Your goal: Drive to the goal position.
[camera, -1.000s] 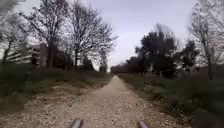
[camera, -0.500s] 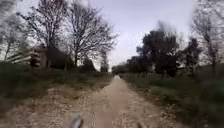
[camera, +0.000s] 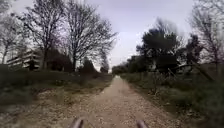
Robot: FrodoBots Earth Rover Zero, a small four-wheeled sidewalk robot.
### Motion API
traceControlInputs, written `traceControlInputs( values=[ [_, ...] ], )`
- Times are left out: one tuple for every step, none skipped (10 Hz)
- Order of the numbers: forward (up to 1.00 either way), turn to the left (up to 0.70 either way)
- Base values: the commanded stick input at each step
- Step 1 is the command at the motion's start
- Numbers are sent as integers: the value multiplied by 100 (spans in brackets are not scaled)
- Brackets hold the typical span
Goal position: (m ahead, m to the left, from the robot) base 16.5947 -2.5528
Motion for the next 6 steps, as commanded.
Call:
traceControlInputs(
  values=[
    [70,0],
    [70,0],
    [70,0],
    [70,0],
    [70,0],
    [70,0]
  ],
)
